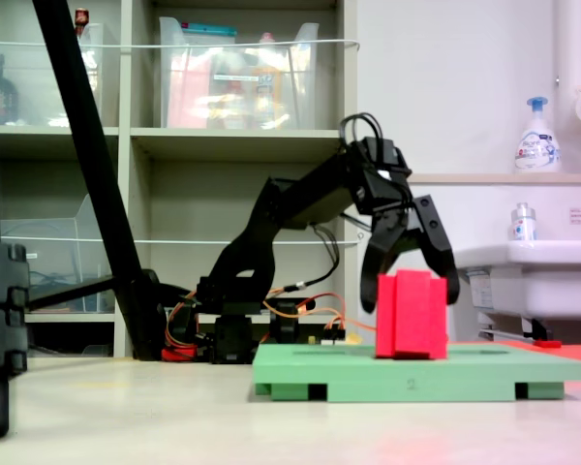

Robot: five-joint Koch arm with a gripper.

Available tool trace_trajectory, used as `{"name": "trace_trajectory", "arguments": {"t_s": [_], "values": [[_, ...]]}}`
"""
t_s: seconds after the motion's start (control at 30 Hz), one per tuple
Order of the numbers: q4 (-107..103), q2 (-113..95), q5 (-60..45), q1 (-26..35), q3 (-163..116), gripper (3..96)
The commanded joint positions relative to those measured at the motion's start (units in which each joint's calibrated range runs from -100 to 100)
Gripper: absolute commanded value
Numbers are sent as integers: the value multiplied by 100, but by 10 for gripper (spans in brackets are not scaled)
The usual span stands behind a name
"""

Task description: Put the cross columnar block into the corresponding hole

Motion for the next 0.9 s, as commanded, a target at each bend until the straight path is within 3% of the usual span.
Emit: {"name": "trace_trajectory", "arguments": {"t_s": [0.03, 0.9], "values": [[39, -394, 68, -10, 188, 342], [-1126, 165, -39, -98, 168, 340]]}}
